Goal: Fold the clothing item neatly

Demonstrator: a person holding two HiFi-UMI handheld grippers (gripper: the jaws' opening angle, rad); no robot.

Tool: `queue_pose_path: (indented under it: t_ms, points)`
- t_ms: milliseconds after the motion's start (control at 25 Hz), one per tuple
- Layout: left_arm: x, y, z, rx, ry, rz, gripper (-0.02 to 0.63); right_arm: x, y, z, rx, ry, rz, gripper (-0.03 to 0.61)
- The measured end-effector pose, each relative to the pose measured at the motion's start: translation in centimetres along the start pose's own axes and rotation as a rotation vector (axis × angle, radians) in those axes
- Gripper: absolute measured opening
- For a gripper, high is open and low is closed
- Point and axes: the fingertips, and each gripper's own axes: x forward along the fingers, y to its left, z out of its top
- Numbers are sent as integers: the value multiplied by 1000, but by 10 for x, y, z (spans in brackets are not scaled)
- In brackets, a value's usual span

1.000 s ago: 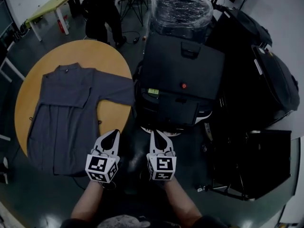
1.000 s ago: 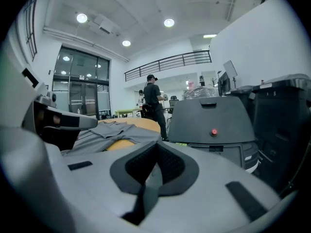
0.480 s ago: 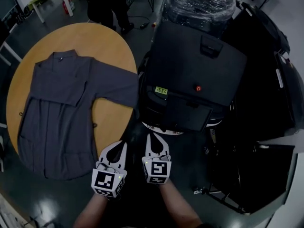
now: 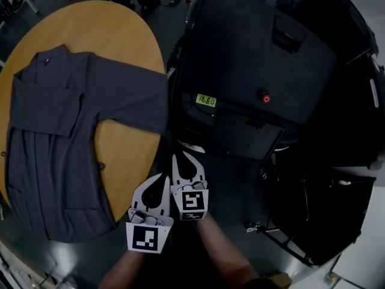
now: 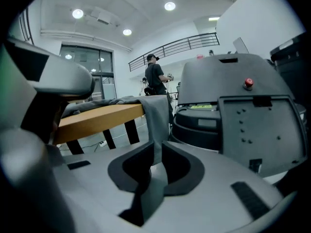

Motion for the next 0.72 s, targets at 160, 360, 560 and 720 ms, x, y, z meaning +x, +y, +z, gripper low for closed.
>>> queue_pose_path:
  t_ms: [160, 360, 560, 720]
  points:
    - [8, -1, -6, -6, -12, 17, 8, 25, 2, -22, -74, 44, 39, 47]
    - [6, 2, 1, -75, -21, -10, 8, 48, 13, -43, -67, 62, 90, 79]
    - [0, 5, 10, -82, -42, -29, 8, 55, 15, -44, -81, 66, 71, 80]
    - [-4, 8, 15, -78, -52, -17, 9, 56, 12, -40, -111, 70, 38, 13]
